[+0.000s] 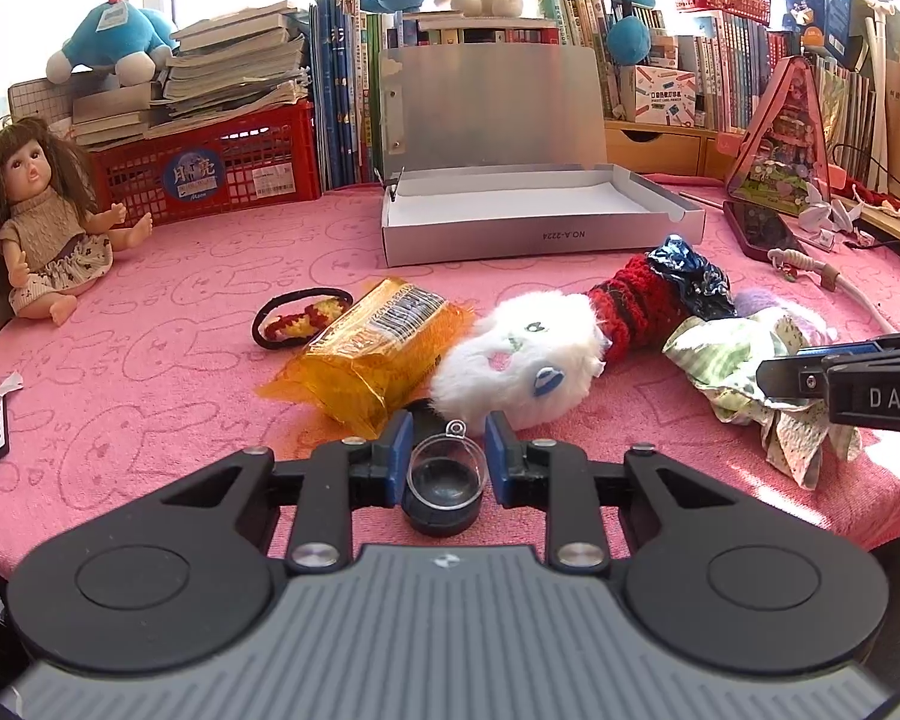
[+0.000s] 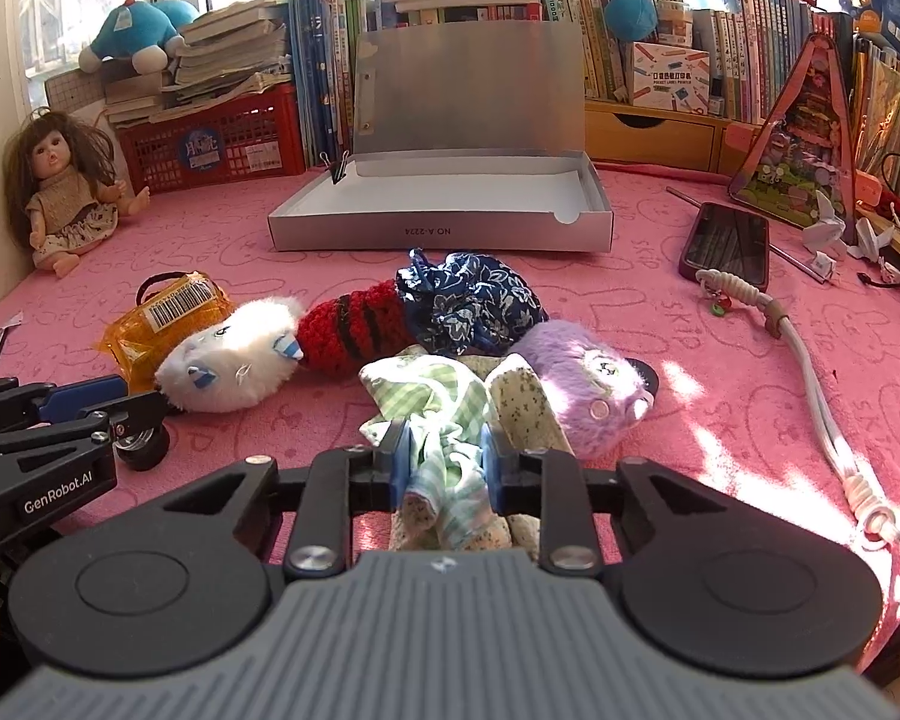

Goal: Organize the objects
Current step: 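Lift the gingham fabric with the right gripper while the left holds the clear lid, then carry the fabric and clear lid into the white box with both grippers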

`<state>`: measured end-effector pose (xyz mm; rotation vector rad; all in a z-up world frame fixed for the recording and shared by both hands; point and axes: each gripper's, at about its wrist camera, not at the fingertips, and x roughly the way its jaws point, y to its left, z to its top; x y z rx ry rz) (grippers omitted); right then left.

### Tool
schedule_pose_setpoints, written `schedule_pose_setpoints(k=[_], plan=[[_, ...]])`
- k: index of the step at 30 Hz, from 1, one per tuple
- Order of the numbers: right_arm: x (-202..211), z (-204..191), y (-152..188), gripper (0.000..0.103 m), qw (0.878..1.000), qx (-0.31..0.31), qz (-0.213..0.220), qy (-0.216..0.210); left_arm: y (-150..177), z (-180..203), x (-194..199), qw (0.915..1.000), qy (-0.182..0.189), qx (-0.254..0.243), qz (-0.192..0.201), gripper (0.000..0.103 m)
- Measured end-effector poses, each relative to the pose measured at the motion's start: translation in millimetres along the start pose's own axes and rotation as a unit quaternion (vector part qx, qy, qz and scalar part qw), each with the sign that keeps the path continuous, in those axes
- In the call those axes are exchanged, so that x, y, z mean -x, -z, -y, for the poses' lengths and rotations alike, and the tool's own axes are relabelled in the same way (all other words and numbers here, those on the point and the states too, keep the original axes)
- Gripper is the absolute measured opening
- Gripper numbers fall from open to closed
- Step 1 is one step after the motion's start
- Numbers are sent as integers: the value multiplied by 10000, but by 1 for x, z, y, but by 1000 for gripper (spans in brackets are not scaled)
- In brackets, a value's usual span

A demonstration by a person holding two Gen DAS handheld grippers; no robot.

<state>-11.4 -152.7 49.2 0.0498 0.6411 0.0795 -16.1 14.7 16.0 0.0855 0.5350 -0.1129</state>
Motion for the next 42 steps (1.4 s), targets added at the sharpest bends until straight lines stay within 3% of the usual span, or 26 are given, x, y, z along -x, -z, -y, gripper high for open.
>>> schedule_pose_setpoints(k=[4, 5, 11, 15, 17, 25, 27, 30, 33, 42], plan=[[7, 1, -6, 17, 9999, -23, 146, -42, -5, 0, 5, 10000, 26, 9, 88, 31], [9, 1, -8, 11, 9998, -9, 200, -59, -6, 0, 6, 9999, 33, 6, 111, 31], [14, -1, -16, 11, 9992, 27, 385, -33, -14, 1, 7, 9998, 66, -5, 187, 31], [5, 1, -11, 71, 9997, 15, 236, -14, -16, 3, 7, 9998, 90, -10, 197, 31], [-4, 2, -6, 75, 10000, 10, 57, 20, -15, 4, 6, 9998, 94, -27, 176, 31], [-26, -4, 10, 73, 9989, 157, -446, 9, -14, 4, 2, 9999, 103, -13, 100, 31], [-24, -5, 10, 56, 9989, 182, -442, -29, -14, 4, 1, 9999, 109, 6, 89, 31], [-21, -4, 8, 41, 9988, 138, -445, -126, -15, 5, 1, 9999, 123, 16, 100, 31], [-18, -4, 4, 33, 9990, 81, -420, -126, -18, 5, 2, 9998, 153, 24, 133, 31], [7, -3, -14, 31, 9997, 102, 142, -161, -30, 8, 5, 9991, 295, 46, 307, 31]])
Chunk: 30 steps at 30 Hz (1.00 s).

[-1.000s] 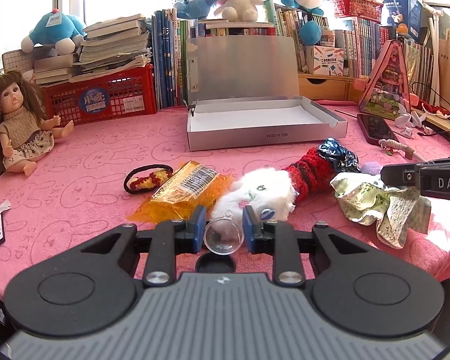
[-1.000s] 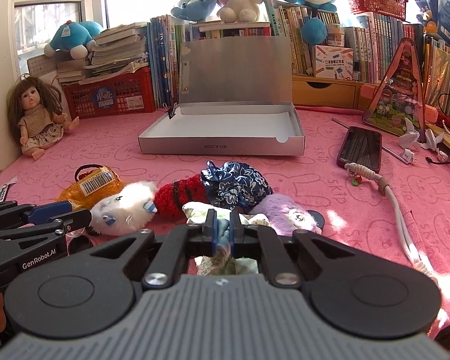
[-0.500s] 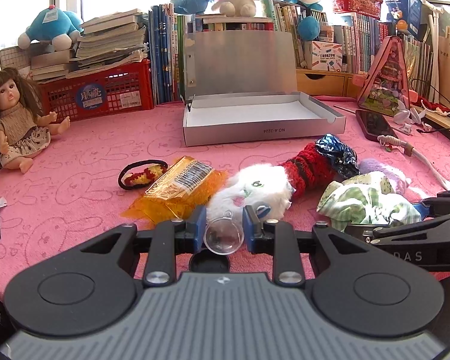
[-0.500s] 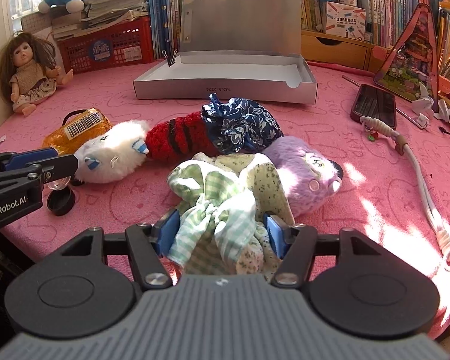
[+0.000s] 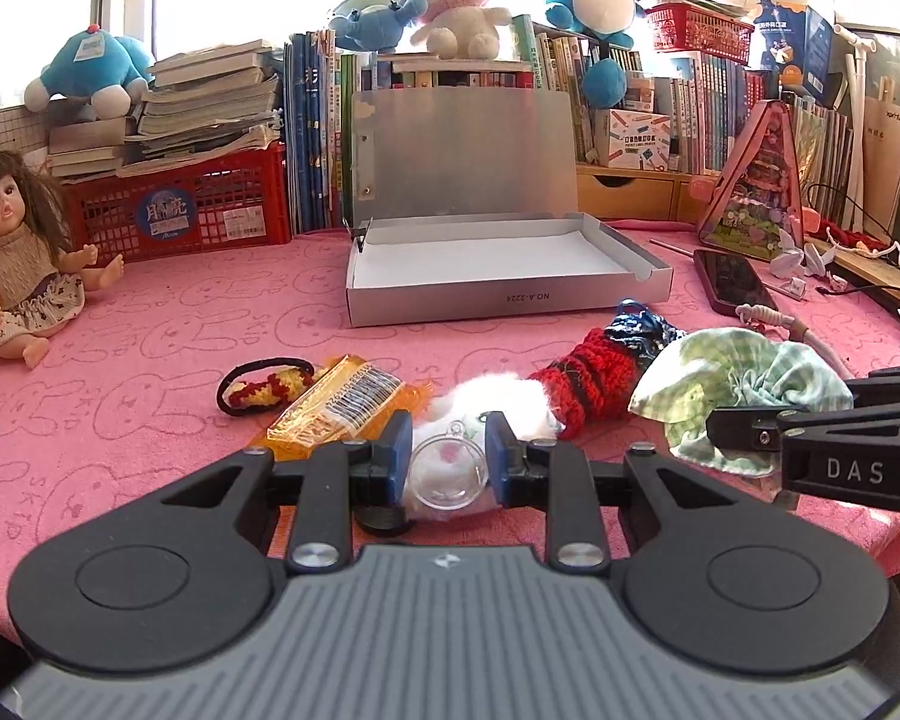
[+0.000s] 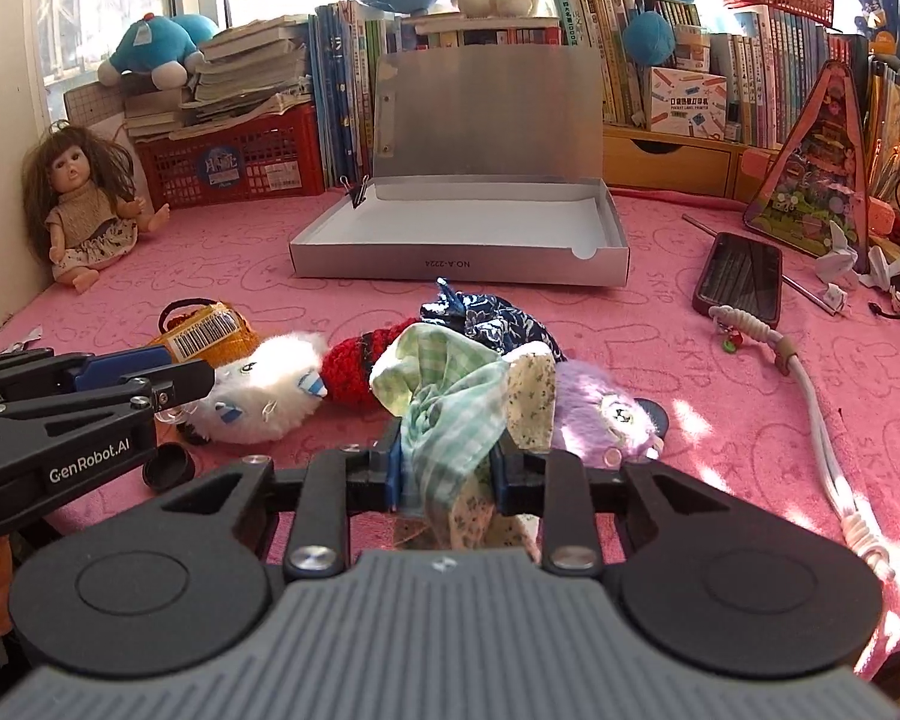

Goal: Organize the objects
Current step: 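Carry the fabric and clear lid into the white box with both grippers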

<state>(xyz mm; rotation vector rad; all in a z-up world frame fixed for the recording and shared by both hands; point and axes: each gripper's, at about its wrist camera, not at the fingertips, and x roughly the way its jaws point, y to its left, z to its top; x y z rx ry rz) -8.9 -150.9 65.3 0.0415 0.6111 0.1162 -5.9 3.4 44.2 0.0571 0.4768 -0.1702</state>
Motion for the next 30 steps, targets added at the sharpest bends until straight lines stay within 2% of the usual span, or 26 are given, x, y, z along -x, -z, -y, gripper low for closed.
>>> schedule_pose_setpoints(k=[10, 19, 30], plan=[[6, 15, -17, 31, 9993, -278, 245, -51, -18, 7, 1, 9996, 196, 4, 192, 31], [13, 23, -27, 31, 9975, -400, 590, -4, -34, 12, 2, 9984, 216, -136, 495, 31], [13, 32, -37, 31, 9963, -497, 705, -53, -44, 13, -7, 9981, 300, -191, 506, 31]])
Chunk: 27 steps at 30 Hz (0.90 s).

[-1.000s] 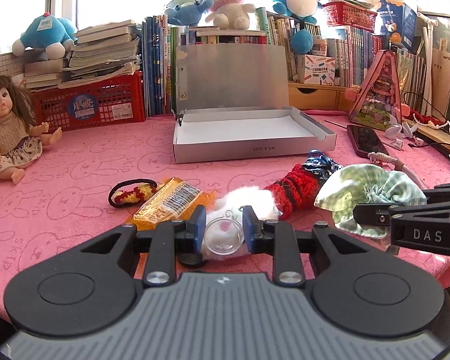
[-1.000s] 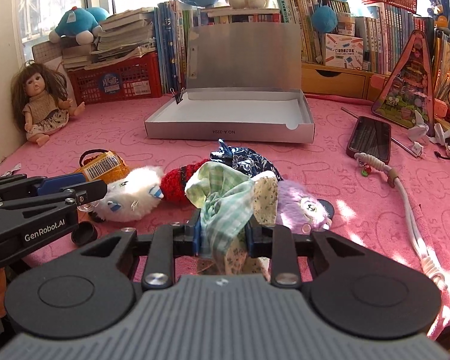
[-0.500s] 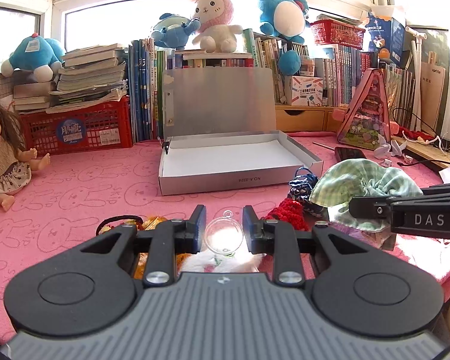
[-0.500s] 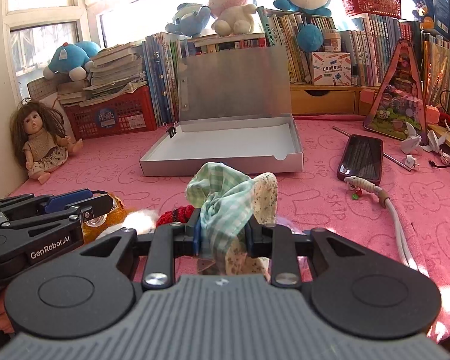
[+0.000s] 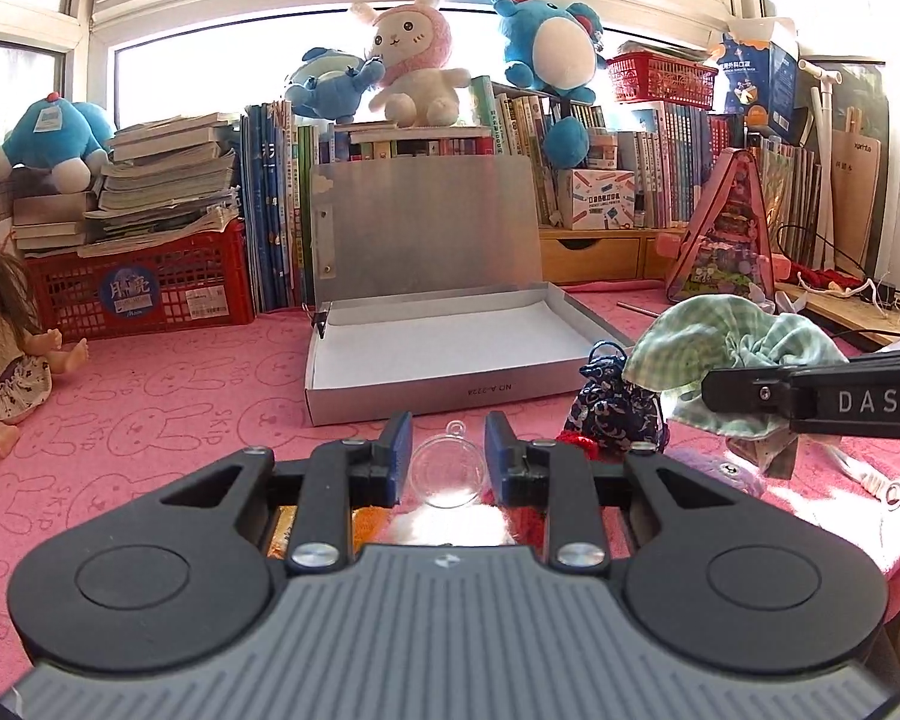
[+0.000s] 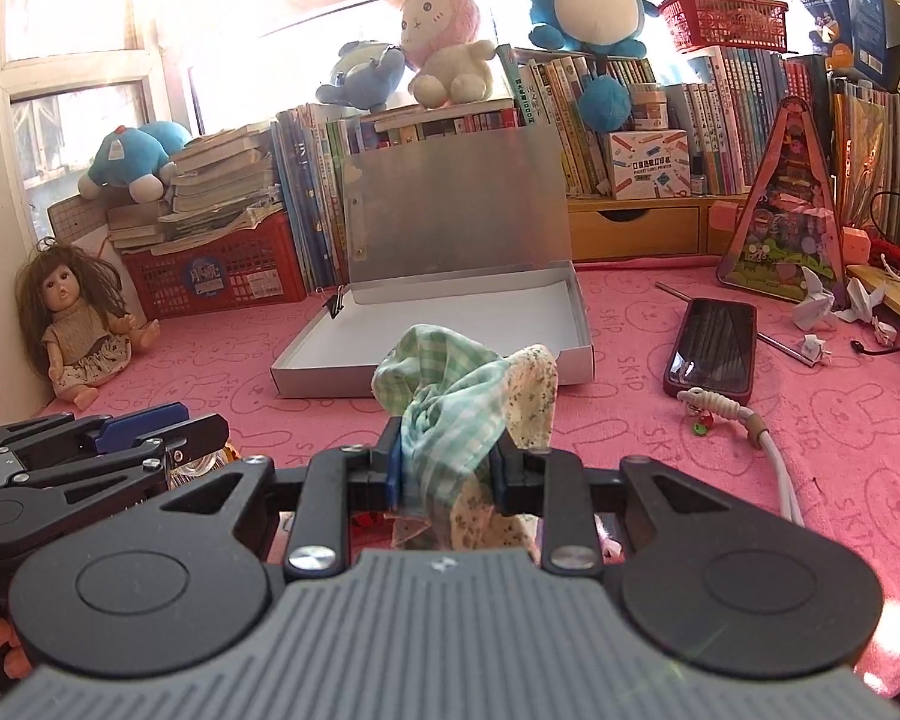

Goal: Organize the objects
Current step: 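Carry the fabric and clear lid into the white box with both grippers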

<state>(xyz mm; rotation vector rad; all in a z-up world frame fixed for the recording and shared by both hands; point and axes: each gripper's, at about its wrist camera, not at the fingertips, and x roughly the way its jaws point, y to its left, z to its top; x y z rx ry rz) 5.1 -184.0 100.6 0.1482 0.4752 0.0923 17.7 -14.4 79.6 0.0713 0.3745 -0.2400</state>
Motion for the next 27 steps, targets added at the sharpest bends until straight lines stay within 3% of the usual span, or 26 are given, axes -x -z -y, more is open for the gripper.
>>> schedule_pose_setpoints(k=[9, 27], plan=[[-4, 5, -26, 31, 9994, 77, 343, 38, -29, -18, -28, 9998, 75, 167, -45, 31], [-75, 22, -72, 31, 9989, 366, 179, 236, -89, -38, -116, 9987, 165, 434, -193, 31]])
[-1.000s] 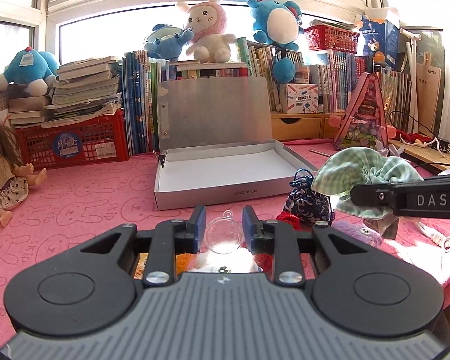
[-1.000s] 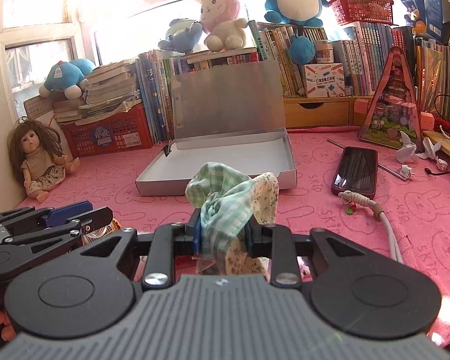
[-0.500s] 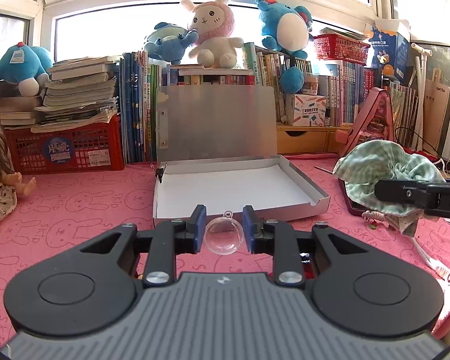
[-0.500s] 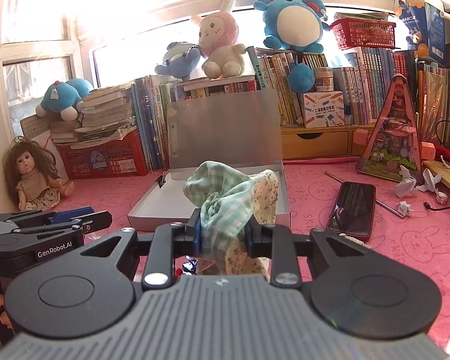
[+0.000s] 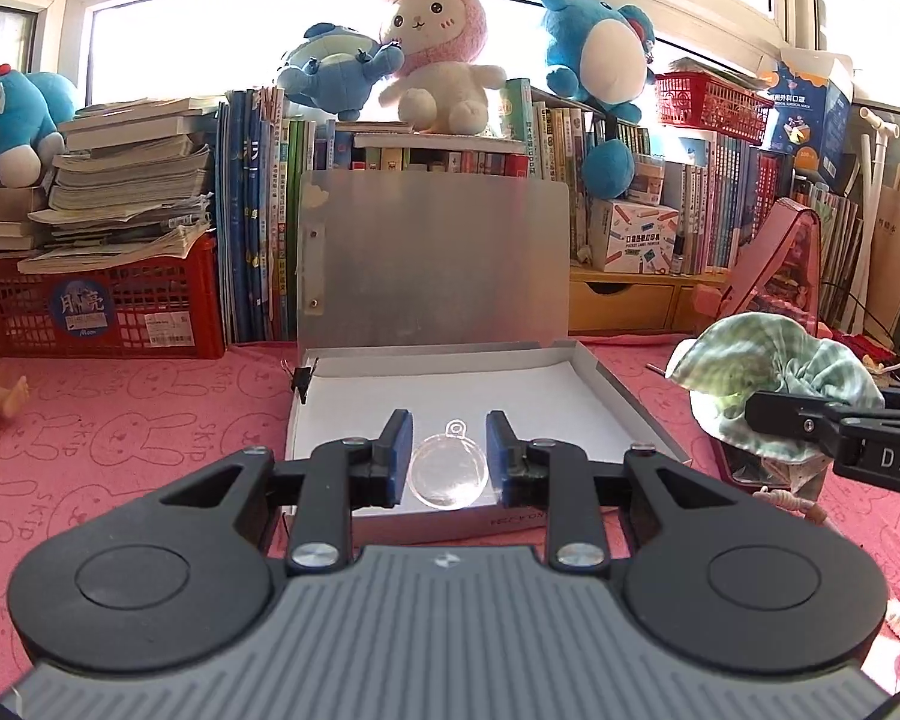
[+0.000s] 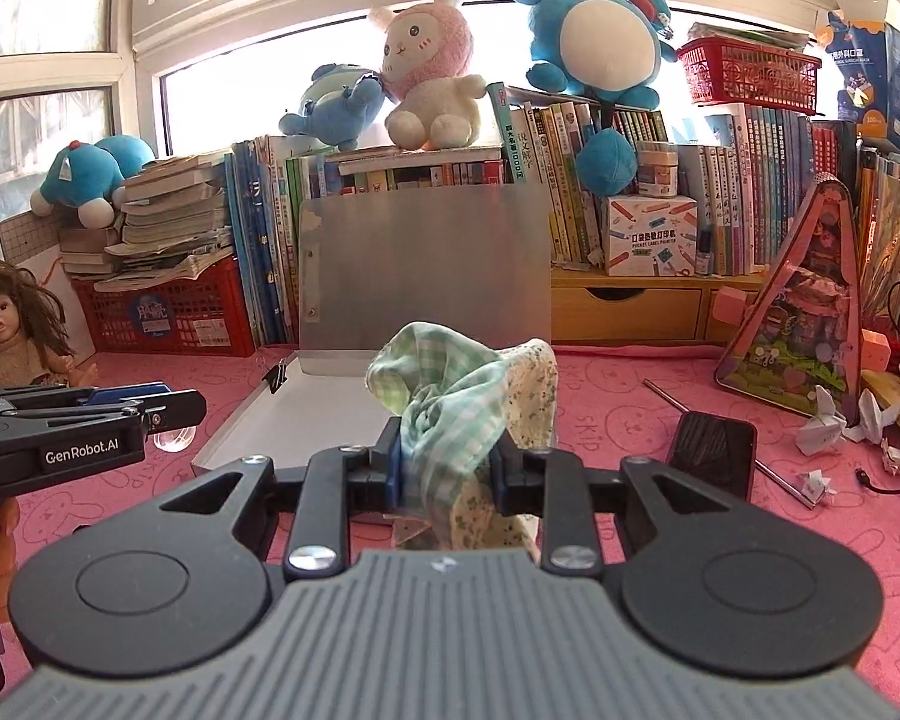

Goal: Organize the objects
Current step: 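Carry the fabric and clear lid into the white box with both grippers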

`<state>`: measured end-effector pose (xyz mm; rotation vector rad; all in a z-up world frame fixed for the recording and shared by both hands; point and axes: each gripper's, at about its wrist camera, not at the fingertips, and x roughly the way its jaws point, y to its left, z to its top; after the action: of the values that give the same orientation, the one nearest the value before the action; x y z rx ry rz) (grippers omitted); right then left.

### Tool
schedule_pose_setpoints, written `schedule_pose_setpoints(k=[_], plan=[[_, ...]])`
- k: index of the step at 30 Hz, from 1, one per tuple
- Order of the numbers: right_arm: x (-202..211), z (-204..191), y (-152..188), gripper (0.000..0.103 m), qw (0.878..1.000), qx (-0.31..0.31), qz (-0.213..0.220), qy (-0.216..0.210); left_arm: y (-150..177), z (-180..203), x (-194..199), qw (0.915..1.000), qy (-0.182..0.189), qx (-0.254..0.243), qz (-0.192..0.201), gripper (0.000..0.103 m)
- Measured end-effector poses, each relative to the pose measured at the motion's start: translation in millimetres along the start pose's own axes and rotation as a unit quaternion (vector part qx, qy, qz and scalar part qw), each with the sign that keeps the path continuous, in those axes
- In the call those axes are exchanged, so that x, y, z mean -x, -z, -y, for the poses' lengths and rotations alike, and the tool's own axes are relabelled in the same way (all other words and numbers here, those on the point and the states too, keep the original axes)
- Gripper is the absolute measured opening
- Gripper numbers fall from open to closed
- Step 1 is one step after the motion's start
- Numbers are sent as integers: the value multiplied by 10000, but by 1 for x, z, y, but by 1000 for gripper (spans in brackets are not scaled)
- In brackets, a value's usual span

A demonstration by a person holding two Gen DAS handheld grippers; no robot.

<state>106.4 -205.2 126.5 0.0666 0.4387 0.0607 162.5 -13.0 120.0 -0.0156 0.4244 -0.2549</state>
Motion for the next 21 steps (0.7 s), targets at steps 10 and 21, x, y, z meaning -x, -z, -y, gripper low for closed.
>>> schedule_pose_setpoints(k=[10, 21], plan=[[-61, 10, -7, 31, 9994, -63, -333, -101, -18, -9, -66, 9991, -60, 238, -340, 31], [-122, 17, -6, 31, 9966, -142, -775, -235, -19, -14, -120, 9974, -205, 293, -631, 31]])
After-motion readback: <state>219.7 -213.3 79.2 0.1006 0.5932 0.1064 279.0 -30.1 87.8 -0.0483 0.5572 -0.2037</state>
